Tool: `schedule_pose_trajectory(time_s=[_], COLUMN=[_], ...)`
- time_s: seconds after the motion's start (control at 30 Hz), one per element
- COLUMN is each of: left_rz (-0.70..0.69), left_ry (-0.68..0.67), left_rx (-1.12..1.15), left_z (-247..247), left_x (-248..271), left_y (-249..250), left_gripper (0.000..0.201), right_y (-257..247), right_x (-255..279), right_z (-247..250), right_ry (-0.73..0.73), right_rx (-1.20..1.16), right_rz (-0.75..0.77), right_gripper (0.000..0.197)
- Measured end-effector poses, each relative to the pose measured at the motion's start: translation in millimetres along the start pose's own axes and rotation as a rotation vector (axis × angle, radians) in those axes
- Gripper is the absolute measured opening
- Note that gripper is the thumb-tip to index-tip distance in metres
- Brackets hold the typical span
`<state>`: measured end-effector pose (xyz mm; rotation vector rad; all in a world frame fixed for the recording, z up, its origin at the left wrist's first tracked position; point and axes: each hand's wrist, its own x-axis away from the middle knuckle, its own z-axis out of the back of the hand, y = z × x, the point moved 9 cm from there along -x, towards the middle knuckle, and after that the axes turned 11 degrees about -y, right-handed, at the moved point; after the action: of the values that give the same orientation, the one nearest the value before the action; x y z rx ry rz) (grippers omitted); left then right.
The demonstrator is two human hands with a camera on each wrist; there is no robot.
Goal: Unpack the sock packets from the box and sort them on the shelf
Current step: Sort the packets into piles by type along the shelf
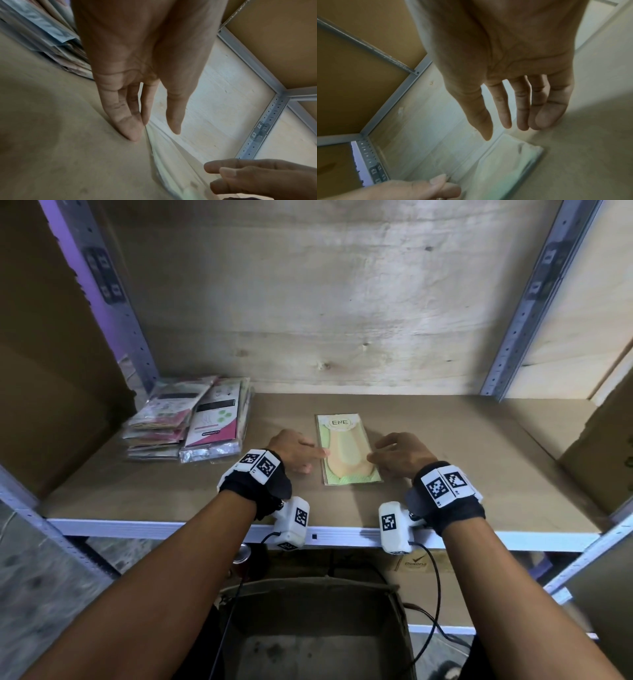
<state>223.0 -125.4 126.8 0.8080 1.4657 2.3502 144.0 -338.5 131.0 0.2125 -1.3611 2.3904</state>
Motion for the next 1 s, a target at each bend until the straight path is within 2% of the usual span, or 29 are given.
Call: schedule_pose_trajectory(time_s=[0.1,0.27,0.37,0.43,0.6,0.77,0.83,0.93,1.0], left_rz=[0.013,0.018,0.05,0.08,0.165,0.143,0.152,0.146,0.134], left_ry=[-0.043,-0.066,-0.065,-0.055,-0.155,-0.192,-0.211,-0.224,-0.224], left_rx=[0.035,0.157,0.215,0.257,0.388,0.289,0.265,0.232,0.216], left_z=[-9,-23,-32,-37,-62,-99,-111,-127,-136], left_x=[2,0,-7,-13,-27,-42,-53,-62,-67], left_y=[2,8,14,20,33,58,63,75,84], left_gripper=[0.024,0.033,0.02,0.028,0.033,0.008,0.014,0.011,0.019], right_y=[-3,-3,2,9,25,44,53,60,65], right_x=[0,-2,-6,-9,-13,-13,-13,-13,-12], right_z=[-3,-2,8,17,43,77,89,103,114], right_ry=[-0.002,0.003,0.004,0.014,0.048,0.11,0.137,0.158,0.174], right_rx=[0.013,-0.007,-0.004,-0.01,-0.044,-0.069,-0.083,-0.102,-0.119], right_rz=[0.013,0.025,0.024,0.014,-0.007,-0.03,-0.036,-0.031,-0.031], right_gripper=[0.029,0.036,0.036,0.036,0.041,0.037,0.036,0.036,0.036])
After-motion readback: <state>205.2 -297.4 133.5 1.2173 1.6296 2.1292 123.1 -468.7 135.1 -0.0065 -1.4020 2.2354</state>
